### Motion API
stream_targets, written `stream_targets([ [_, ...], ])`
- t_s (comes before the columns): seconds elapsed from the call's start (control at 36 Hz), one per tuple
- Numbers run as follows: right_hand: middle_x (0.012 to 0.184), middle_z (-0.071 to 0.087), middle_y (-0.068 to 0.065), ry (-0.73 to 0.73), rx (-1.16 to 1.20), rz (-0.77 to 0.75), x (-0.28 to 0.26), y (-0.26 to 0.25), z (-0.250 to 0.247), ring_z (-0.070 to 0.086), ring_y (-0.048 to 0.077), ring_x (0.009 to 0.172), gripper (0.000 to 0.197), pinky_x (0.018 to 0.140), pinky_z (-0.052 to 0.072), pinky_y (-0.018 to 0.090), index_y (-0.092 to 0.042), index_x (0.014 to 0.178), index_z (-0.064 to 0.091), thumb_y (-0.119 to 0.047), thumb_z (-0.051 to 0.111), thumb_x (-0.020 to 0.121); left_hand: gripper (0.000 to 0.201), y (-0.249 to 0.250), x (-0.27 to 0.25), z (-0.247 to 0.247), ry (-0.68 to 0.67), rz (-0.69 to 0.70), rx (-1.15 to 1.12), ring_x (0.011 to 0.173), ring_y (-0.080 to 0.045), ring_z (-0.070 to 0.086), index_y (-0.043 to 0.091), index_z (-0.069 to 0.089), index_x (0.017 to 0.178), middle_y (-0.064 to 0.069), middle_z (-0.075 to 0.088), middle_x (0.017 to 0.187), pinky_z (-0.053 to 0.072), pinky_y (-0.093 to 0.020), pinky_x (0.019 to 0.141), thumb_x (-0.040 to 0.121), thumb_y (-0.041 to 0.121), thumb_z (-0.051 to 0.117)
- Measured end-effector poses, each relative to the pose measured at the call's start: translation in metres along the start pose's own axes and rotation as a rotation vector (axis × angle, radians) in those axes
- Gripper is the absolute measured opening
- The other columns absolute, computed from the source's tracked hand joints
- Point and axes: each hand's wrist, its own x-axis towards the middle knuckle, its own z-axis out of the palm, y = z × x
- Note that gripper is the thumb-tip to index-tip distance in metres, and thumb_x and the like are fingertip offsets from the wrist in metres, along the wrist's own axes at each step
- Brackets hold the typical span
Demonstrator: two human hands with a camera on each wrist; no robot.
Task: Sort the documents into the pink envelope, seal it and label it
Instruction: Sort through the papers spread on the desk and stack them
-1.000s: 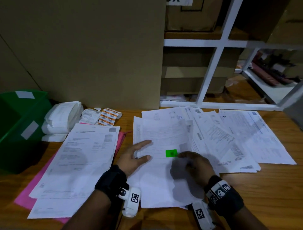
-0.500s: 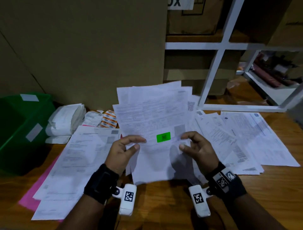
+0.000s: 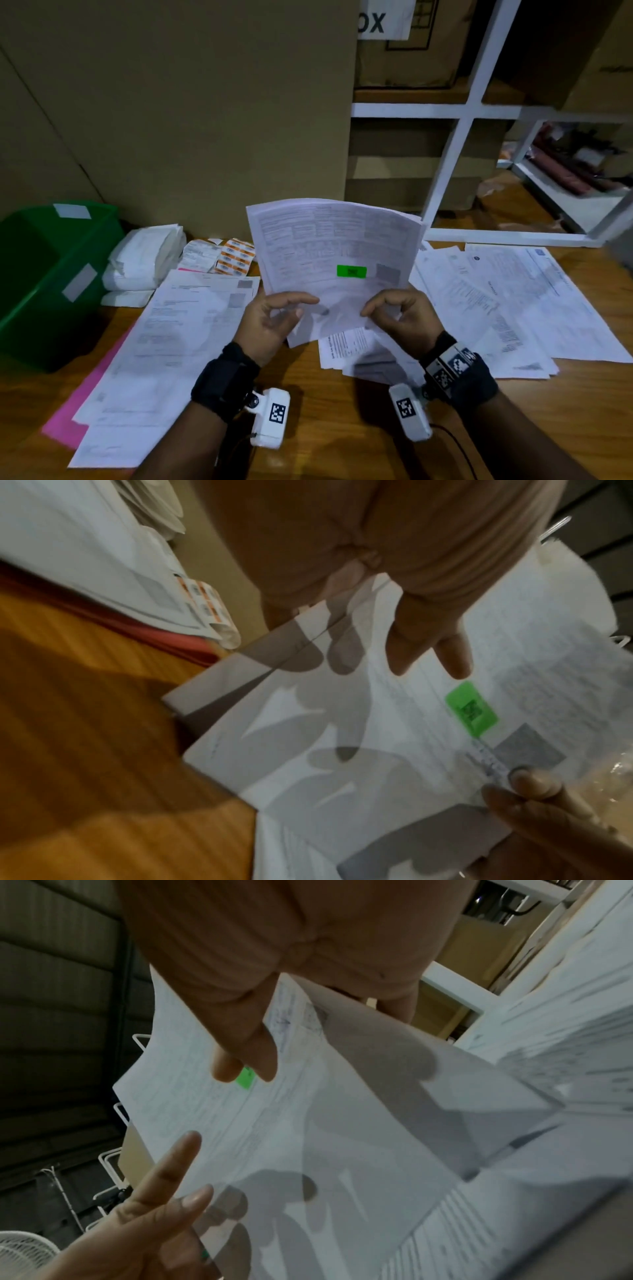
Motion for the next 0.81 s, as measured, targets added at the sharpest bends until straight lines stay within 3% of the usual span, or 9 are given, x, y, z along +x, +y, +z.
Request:
stream_targets([
  [0.14, 0.093, 0.071, 0.011, -0.022, -0.032, 0.010, 0.003, 0.003, 0.008, 0.066, 0.028, 0.098, 0.015, 0.081, 0.052, 0.022, -0.026, 0.071, 0.077, -0.016, 0.068, 0.077, 0.051, -0.004, 0.001, 0.002, -0.021, 0.002, 0.085, 0.119, -0.008, 0.062, 0.033, 0.079, 0.101, 0.014, 0.073, 0.115, 0.048, -0.019, 0.099, 0.095, -0.011, 0.054],
  [0.25, 0.078, 0.074, -0.002, -0.016, -0.049, -0.075, 0.012, -0.015, 0.017, 0.069, 0.018, 0.083, 0.023, 0.080, 0.051, 0.024, -0.026, 0.076, 0.076, -0.007, 0.063, 0.079, 0.047, 0.008, 0.001, -0.007, 0.058, 0.045, 0.173, 0.120, -0.002, 0.060, 0.027, 0.076, 0.104, 0.019, 0.071, 0.115, 0.044, -0.014, 0.102, 0.095, -0.012, 0.053],
  [0.36, 0.101, 0.072, -0.015, -0.028, -0.100, -0.093, 0.020, -0.019, 0.035, 0.064, 0.007, 0.102, 0.022, 0.090, 0.043, 0.016, -0.031, 0.092, 0.073, -0.012, 0.064, 0.085, 0.035, 0.014, -0.010, -0.041, 0.176, 0.054, 0.201, 0.123, -0.004, 0.059, 0.019, 0.073, 0.113, 0.010, 0.070, 0.121, 0.042, -0.014, 0.104, 0.097, -0.007, 0.056],
  [0.42, 0.111, 0.069, -0.015, -0.074, -0.067, -0.069, 0.021, -0.017, 0.050, 0.062, 0.007, 0.109, 0.023, 0.098, 0.044, 0.023, -0.031, 0.100, 0.072, -0.013, 0.065, 0.087, 0.032, 0.013, -0.019, -0.064, 0.233, 0.045, 0.253, 0.124, -0.006, 0.058, 0.017, 0.071, 0.117, 0.004, 0.069, 0.125, 0.042, -0.017, 0.106, 0.098, -0.004, 0.057],
  [0.53, 0.088, 0.071, -0.009, -0.208, -0.030, 0.005, 0.021, -0.013, 0.095, 0.058, 0.017, 0.058, 0.022, 0.062, 0.054, 0.035, -0.035, 0.106, 0.067, -0.021, 0.066, 0.089, 0.030, 0.004, -0.042, -0.115, 0.287, -0.082, 0.379, 0.123, -0.004, 0.058, 0.023, 0.071, 0.114, 0.009, 0.069, 0.124, 0.043, -0.021, 0.106, 0.097, 0.002, 0.058],
  [0.56, 0.089, 0.072, -0.005, -0.238, -0.035, 0.036, 0.022, -0.012, 0.108, 0.056, 0.018, 0.056, 0.021, 0.061, 0.055, 0.039, -0.038, 0.106, 0.066, -0.027, 0.066, 0.088, 0.030, 0.002, -0.047, -0.124, 0.296, -0.114, 0.422, 0.121, -0.003, 0.059, 0.025, 0.072, 0.111, 0.010, 0.070, 0.122, 0.044, -0.025, 0.105, 0.094, 0.005, 0.057],
  [0.61, 0.107, 0.071, -0.001, -0.316, -0.048, 0.078, 0.024, -0.007, 0.133, 0.067, 0.019, 0.083, 0.021, 0.082, 0.057, 0.044, -0.043, 0.106, 0.064, -0.031, 0.066, 0.089, 0.036, -0.002, -0.057, -0.141, 0.314, -0.182, 0.512, 0.108, 0.006, 0.061, 0.026, 0.073, 0.104, 0.008, 0.071, 0.117, 0.046, -0.026, 0.098, 0.091, -0.001, 0.055],
  [0.67, 0.120, 0.065, -0.012, -0.389, -0.020, 0.102, 0.024, -0.003, 0.156, 0.062, 0.010, 0.109, 0.023, 0.096, 0.053, 0.039, -0.043, 0.105, 0.064, -0.024, 0.066, 0.091, 0.041, -0.006, -0.065, -0.153, 0.329, -0.251, 0.620, 0.092, 0.006, 0.063, 0.026, 0.075, 0.099, 0.002, 0.072, 0.110, 0.050, -0.025, 0.091, 0.089, -0.009, 0.056],
  [0.81, 0.123, 0.062, -0.012, -0.477, -0.045, 0.167, 0.021, -0.001, 0.202, 0.060, 0.011, 0.113, 0.028, 0.096, 0.054, 0.038, -0.045, 0.096, 0.063, -0.018, 0.067, 0.090, 0.036, -0.009, -0.080, -0.176, 0.311, -0.338, 0.881, 0.103, -0.024, 0.067, 0.014, 0.078, 0.101, -0.007, 0.072, 0.111, 0.049, -0.025, 0.094, 0.084, -0.012, 0.059],
])
